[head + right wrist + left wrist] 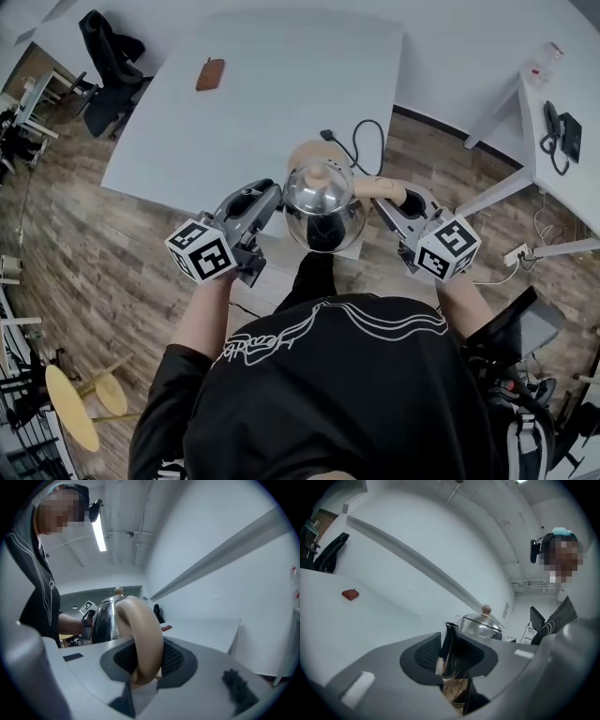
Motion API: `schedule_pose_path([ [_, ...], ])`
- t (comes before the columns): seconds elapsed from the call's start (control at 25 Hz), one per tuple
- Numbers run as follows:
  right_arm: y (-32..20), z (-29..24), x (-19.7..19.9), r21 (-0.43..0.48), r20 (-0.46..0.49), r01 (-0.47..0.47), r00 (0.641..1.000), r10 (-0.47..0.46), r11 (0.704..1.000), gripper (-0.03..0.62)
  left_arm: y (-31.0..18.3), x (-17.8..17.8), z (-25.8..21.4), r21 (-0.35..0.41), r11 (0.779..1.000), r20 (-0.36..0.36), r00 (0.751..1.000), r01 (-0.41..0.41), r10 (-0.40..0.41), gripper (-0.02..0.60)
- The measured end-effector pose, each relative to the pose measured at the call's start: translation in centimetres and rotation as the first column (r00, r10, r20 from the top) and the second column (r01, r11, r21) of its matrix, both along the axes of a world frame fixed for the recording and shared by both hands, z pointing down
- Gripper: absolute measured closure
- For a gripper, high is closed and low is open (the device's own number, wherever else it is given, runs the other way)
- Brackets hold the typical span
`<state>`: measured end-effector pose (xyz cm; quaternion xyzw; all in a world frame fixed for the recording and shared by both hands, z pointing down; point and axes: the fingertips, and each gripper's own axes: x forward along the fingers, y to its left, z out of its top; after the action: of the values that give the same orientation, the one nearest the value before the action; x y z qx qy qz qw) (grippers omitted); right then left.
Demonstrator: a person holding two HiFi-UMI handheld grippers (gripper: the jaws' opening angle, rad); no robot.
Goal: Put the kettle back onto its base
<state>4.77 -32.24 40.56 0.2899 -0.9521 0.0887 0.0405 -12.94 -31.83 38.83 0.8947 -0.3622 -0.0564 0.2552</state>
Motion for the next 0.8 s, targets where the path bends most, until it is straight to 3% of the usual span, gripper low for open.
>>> schedule_pose_path([
  [0.44,-9.0,4.3,-2.2,-0.01,-0.074,-0.052,0.996,0.051,0.999,0.5,-10.0,-2.3,5.7,-0.121,0.992,-0.011,1.0,0.026,-0.027,0.508],
  [0.8,-13.4,6.3,-3.1,0.036,-0.093,-0.085,0.992,0.088,0.996,0.5,-14.8,-3.1,7.4,-0.098,0.994,0.024,0.998,0.055,-0.053,0.509],
])
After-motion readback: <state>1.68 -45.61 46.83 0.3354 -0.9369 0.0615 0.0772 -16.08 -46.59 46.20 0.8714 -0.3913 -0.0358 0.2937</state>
